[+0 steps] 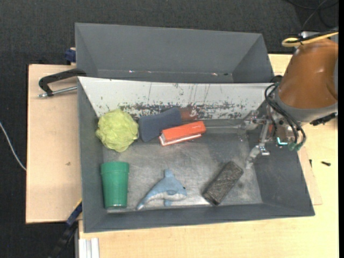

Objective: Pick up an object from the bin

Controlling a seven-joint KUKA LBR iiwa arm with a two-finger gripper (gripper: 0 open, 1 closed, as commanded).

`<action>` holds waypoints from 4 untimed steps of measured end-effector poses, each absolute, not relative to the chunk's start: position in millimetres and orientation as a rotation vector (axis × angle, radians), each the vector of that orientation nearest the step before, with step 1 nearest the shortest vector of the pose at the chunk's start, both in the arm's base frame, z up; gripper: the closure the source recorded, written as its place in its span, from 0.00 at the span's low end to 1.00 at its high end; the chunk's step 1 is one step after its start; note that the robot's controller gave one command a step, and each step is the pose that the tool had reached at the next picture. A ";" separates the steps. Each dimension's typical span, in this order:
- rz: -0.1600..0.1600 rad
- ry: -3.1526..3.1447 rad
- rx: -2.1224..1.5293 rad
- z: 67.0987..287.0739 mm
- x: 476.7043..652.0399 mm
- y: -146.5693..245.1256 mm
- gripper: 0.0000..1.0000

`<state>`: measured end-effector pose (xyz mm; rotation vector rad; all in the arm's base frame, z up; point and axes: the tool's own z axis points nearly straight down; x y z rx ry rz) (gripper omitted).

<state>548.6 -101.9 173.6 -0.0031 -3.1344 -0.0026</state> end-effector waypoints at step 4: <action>-0.013 -3.123 -0.262 83.0 543.7 -100.9 1.00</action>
Offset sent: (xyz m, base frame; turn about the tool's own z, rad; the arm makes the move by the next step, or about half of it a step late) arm -0.0371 0.0402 -0.0275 0.1384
